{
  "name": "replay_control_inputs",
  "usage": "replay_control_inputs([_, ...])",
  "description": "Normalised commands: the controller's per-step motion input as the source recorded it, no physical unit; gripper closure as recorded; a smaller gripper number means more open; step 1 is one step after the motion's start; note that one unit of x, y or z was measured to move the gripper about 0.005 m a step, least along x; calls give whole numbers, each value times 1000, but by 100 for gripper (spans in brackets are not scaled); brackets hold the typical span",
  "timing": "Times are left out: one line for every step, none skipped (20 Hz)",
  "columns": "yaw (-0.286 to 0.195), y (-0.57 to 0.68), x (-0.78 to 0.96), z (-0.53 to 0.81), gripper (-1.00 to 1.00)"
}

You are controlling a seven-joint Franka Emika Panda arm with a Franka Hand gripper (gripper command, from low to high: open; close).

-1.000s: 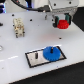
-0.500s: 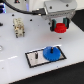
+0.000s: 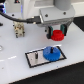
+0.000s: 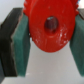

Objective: Insert the blue gear onto the right peg, followed by the red gear

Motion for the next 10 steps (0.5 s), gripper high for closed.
replay_control_inputs([0, -246, 546, 0, 100])
replay_control_inputs([0, -251, 554, 0, 100])
replay_control_inputs([0, -286, 531, 0, 100])
replay_control_inputs([0, -300, 500, 0, 100])
replay_control_inputs([0, -294, 414, -37, 100])
replay_control_inputs([0, -291, 286, -57, 100])
replay_control_inputs([0, -277, 186, -34, 100])
replay_control_inputs([0, -263, 146, -46, 100])
replay_control_inputs([0, -243, 131, -54, 100])
replay_control_inputs([0, -180, 103, -100, 100])
